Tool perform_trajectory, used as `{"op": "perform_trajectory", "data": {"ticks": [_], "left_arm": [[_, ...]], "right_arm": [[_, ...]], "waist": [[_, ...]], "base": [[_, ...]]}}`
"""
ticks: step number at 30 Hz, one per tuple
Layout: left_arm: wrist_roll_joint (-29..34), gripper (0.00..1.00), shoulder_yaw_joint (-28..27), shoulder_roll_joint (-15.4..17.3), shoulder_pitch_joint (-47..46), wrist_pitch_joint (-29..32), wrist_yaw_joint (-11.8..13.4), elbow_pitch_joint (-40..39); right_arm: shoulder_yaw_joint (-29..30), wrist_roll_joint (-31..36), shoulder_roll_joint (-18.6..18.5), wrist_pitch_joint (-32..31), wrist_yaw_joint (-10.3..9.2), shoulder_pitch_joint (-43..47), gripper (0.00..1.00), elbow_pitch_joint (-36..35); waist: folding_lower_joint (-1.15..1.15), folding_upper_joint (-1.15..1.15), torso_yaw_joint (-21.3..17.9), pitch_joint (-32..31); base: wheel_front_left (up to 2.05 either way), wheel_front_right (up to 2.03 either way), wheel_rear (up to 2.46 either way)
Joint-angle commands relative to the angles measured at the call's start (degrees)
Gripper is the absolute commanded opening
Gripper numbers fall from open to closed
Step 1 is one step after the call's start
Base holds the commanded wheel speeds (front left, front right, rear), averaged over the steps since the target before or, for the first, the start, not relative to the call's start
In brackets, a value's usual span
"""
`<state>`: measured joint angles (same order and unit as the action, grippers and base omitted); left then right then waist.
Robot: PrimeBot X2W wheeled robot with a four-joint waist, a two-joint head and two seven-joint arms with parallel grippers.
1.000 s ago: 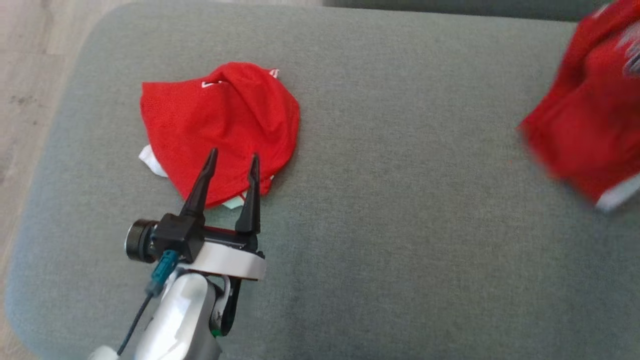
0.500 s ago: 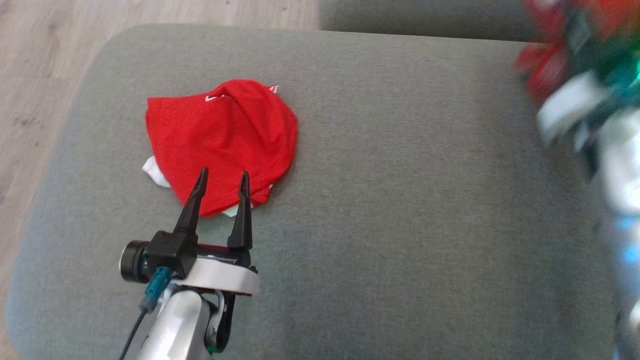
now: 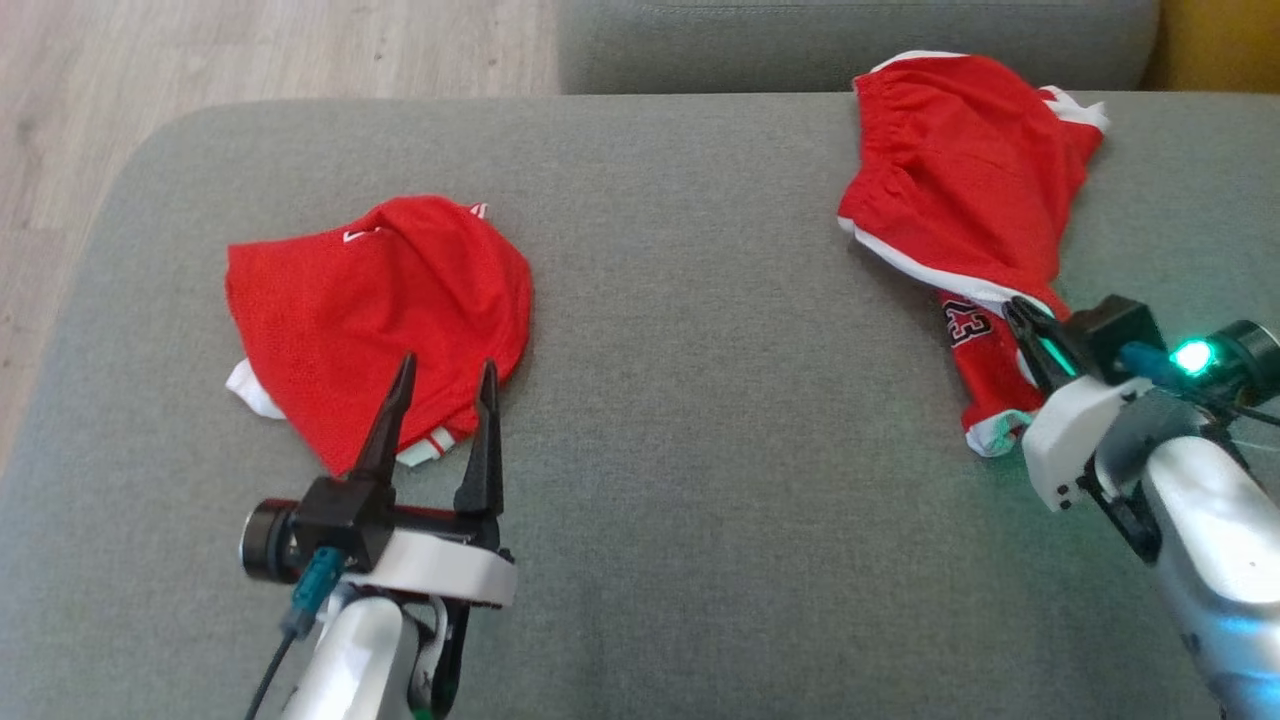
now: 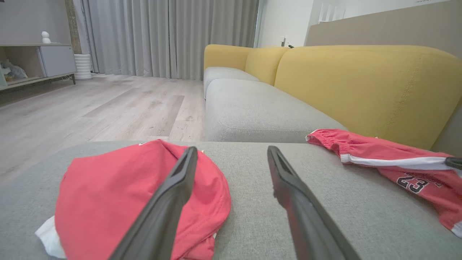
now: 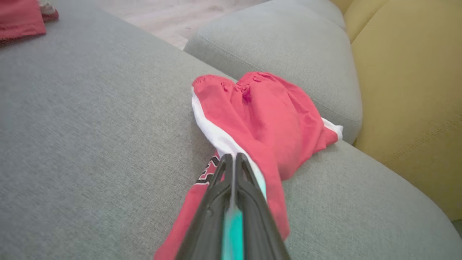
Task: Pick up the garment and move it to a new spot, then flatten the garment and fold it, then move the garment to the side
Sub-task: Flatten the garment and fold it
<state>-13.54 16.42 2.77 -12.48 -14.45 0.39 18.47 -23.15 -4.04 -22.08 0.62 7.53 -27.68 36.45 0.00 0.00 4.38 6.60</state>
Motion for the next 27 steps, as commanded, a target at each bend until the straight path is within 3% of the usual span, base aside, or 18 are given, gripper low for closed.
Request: {"op": "perform_trajectory", "data": {"ticks": [1,4,8,14,17,20,27], "left_arm": [[0.6,1.00,-2.1,0.1,-0.8,-0.5,-0.4,-1.3],[0.7,1.00,-2.1,0.1,-0.8,-0.5,-0.4,-1.2],[0.9,1.00,-2.0,0.1,-1.0,-0.5,-0.6,-1.2],[1.3,1.00,-1.8,0.1,-0.8,-0.5,-0.9,-1.2],[1.3,1.00,-1.6,0.1,-0.9,-0.5,-0.9,-1.5],[1.5,1.00,-1.2,0.1,-1.4,-0.5,-1.1,-1.9],[0.0,1.00,0.3,0.1,-3.9,-0.5,-0.9,-2.6]], "right_arm": [[-0.4,-1.4,-1.2,-0.4,-0.04,0.5,1.00,-3.1],[2.2,-4.1,-1.7,-0.5,-0.04,2.5,1.00,-8.3],[6.9,-5.1,0.3,2.2,-0.04,5.3,1.00,-15.4],[14.8,-3.7,8.8,9.0,-0.04,10.7,1.00,-22.3],[17.9,-1.0,13.6,11.2,-0.04,13.1,1.00,-23.5],[19.9,3.8,15.9,11.8,-0.04,13.4,1.00,-23.2],[23.3,14.4,17.1,6.3,-0.04,5.6,1.00,-19.3]], "waist": [[0.00,0.00,-0.3,-0.2],[0.00,0.00,-0.6,-0.3],[0.00,0.00,-0.7,-0.3],[0.00,0.00,-0.3,-0.5],[0.00,0.00,0.2,0.0],[0.00,0.00,1.1,1.3],[0.00,0.00,4.4,6.6]], "base": [[0.00,0.00,0.00],[0.00,0.00,0.00],[0.00,0.00,0.00],[0.00,0.00,0.00],[0.00,0.00,0.00],[0.00,0.00,0.00],[0.00,0.00,0.00]]}}
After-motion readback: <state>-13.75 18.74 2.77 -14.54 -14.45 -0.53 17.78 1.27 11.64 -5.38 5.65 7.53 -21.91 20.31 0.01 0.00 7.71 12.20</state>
